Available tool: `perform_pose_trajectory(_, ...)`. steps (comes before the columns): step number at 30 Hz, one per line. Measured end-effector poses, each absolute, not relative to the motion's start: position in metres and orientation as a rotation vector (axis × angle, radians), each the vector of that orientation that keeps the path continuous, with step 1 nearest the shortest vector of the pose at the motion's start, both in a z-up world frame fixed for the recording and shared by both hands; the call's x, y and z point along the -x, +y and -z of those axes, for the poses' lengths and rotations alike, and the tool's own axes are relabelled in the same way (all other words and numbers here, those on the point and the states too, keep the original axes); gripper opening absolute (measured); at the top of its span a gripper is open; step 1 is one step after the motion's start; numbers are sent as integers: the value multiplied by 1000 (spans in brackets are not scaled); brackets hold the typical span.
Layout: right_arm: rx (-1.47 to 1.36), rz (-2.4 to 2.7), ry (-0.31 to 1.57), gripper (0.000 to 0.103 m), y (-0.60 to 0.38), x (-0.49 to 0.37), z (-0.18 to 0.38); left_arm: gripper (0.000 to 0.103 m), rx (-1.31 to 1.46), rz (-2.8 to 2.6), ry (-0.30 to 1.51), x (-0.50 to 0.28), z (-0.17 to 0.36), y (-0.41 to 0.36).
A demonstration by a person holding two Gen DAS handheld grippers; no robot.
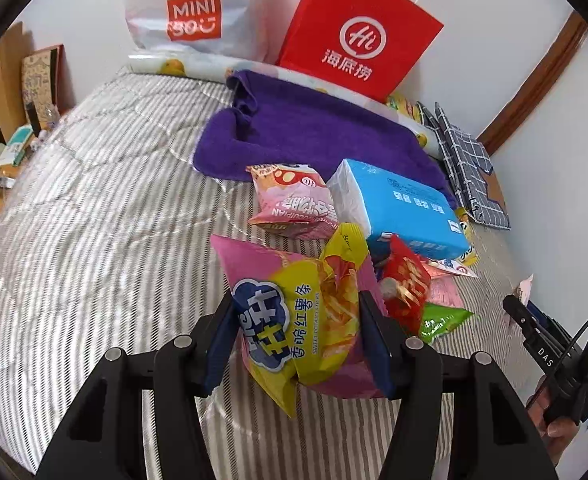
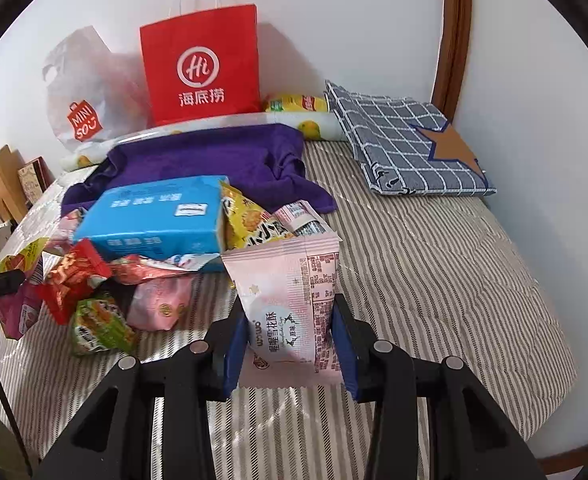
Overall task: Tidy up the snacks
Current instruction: 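Carry the chip bag in the left tool while the right carries the biscuit packet toward the purple towel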
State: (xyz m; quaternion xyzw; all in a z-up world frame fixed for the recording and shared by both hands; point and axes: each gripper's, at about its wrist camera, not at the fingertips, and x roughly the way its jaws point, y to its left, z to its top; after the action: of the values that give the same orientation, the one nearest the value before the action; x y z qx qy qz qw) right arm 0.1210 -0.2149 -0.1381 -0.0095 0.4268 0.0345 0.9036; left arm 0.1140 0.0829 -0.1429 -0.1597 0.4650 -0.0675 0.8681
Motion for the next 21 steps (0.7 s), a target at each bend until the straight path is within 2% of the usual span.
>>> perform_pose_trajectory(21,29,-105,776,38,-208,-71,88,57,353,203,879,-57,91,56)
